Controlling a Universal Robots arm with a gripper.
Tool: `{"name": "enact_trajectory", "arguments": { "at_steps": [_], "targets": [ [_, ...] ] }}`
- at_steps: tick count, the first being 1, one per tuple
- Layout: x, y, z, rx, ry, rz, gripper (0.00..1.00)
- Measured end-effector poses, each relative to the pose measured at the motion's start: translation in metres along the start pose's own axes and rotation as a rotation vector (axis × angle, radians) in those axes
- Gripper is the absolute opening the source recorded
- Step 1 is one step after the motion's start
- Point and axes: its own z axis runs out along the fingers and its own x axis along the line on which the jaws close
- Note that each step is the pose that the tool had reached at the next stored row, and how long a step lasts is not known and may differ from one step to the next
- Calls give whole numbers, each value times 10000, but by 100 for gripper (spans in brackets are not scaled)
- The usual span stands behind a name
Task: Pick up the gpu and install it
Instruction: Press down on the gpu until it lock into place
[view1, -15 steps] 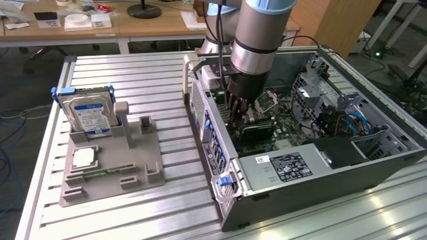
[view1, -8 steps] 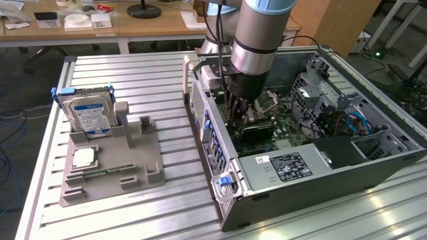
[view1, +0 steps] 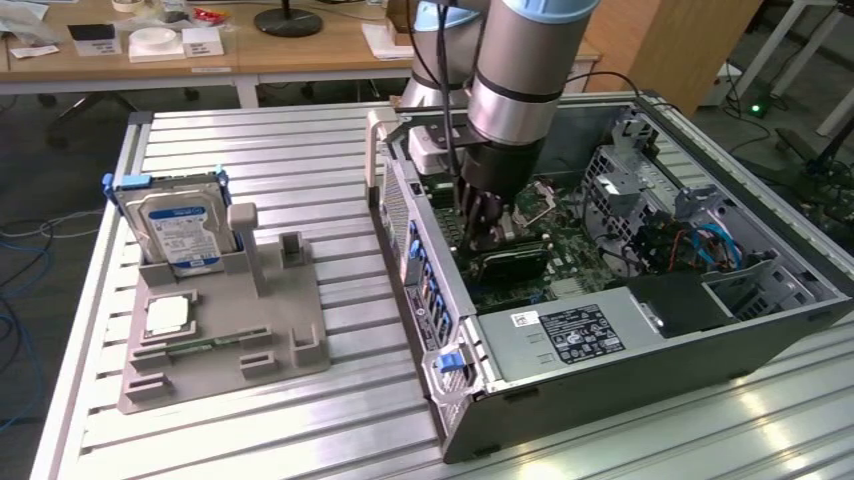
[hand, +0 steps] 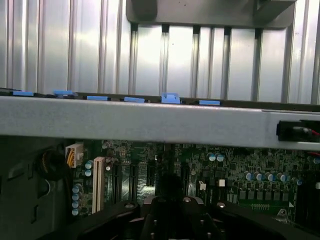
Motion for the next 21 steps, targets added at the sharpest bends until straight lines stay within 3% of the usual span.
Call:
{"name": "enact_trajectory", "arguments": {
  "at_steps": [14,21],
  "targets": [
    [8,-249,-2,1,-2,-4,11],
    [8,-252,-2,0,0,-5,11]
  ]
}}
